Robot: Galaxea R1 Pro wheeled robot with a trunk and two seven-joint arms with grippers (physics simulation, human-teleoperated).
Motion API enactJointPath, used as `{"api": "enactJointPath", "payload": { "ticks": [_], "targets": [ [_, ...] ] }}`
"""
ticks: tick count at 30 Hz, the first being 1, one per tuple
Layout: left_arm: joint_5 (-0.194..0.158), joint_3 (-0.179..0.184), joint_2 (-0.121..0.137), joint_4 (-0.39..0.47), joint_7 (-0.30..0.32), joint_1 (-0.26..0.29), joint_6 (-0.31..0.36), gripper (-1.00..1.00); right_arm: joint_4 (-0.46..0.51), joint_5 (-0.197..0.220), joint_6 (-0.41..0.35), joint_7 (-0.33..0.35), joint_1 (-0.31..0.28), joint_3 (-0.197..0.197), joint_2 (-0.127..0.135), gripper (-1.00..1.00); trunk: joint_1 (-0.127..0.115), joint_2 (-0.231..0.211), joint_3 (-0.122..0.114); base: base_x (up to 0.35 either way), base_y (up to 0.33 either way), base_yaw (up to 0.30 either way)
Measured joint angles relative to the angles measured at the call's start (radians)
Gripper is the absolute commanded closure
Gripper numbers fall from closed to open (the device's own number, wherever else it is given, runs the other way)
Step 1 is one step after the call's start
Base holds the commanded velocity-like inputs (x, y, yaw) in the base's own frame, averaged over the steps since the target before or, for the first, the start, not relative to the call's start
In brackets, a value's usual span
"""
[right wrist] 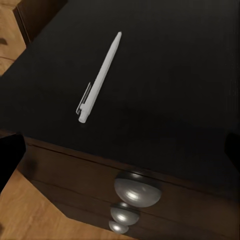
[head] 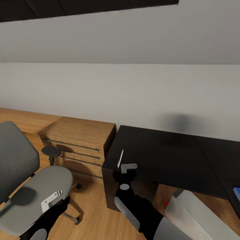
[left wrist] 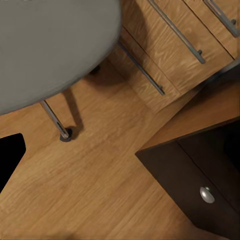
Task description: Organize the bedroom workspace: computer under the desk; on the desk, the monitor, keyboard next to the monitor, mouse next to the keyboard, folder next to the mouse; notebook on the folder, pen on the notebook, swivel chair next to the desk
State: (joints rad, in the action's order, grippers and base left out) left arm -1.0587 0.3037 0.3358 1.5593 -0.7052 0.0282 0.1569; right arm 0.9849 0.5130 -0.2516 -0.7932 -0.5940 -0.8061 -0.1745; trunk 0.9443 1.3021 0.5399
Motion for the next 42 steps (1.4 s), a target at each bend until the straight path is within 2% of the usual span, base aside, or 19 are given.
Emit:
{"api": "enactJointPath", "payload": {
  "ticks": [29,35,36,40,42],
  "targets": [
    [0.002,-0.002,-0.002,-0.001,-0.001,0.000,0.000,-1.00,-0.004,0.004,0.000,0.002,0.000,0.007,0.002,-1.00,-0.111,-0.203,-0.091,0.000,0.000,0.000],
    [0.001,-0.002,-0.002,-0.001,-0.003,0.000,0.000,-1.00,-0.006,0.022,-0.022,0.000,0.000,0.034,0.000,-1.00,-0.134,-0.245,-0.110,0.000,0.000,0.000],
    [0.000,-0.002,-0.002,-0.001,-0.003,0.000,0.000,-1.00,-0.006,0.058,-0.159,0.001,0.000,0.142,0.000,-1.00,-0.138,-0.252,-0.113,0.000,0.000,0.000],
    [-0.001,-0.002,-0.002,-0.001,-0.003,0.000,0.000,-1.00,0.006,0.100,-0.321,0.001,0.000,0.190,0.000,-1.00,-0.153,-0.280,-0.125,0.000,0.000,0.000],
    [-0.001,-0.002,-0.002,-0.001,-0.003,0.000,0.000,-1.00,0.015,0.107,-0.356,0.000,0.000,0.199,0.000,-1.00,-0.161,-0.294,-0.132,0.000,0.000,0.000]
  ]
}}
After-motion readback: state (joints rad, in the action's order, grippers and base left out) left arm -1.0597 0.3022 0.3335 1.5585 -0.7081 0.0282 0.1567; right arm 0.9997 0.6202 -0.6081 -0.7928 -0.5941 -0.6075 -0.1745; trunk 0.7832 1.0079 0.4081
